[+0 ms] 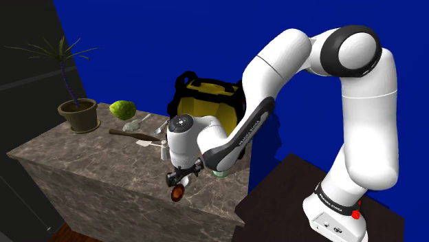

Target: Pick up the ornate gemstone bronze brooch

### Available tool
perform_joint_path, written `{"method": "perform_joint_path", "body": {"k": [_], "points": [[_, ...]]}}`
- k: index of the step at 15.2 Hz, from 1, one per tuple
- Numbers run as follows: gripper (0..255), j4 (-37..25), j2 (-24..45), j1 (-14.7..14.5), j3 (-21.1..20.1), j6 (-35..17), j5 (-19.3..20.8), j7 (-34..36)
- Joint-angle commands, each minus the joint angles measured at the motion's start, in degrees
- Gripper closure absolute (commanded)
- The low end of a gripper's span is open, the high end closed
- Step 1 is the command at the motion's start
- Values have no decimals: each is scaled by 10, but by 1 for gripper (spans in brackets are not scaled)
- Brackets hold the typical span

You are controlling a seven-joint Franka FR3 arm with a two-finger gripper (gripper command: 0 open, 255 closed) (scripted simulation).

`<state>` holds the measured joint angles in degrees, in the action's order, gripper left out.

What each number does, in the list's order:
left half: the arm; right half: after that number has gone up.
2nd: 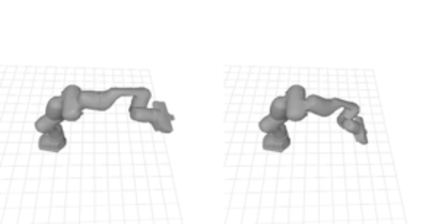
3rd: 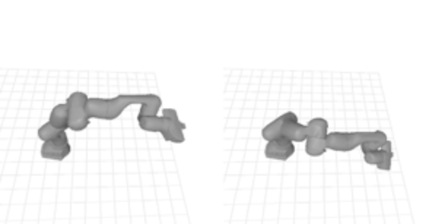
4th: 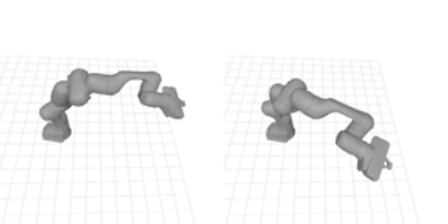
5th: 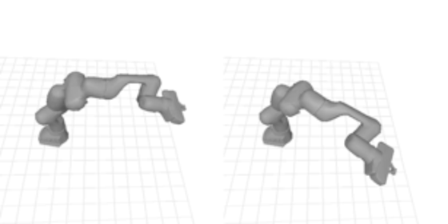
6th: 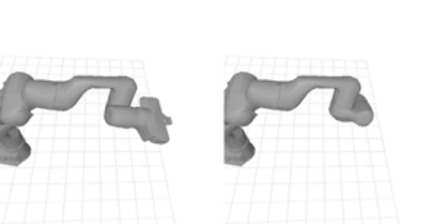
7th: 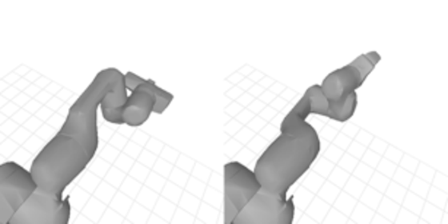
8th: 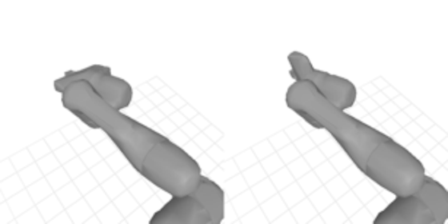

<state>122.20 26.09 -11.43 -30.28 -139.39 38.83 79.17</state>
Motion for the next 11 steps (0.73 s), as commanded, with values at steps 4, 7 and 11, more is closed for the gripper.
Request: {"method": "perform_joint_path", "body": {"k": [4,7,11], "points": [[0,-92,100,-60,43,11,56,55],[0,-98,119,-68,54,0,69,66],[0,-107,142,-78,67,-13,85,79]]}}
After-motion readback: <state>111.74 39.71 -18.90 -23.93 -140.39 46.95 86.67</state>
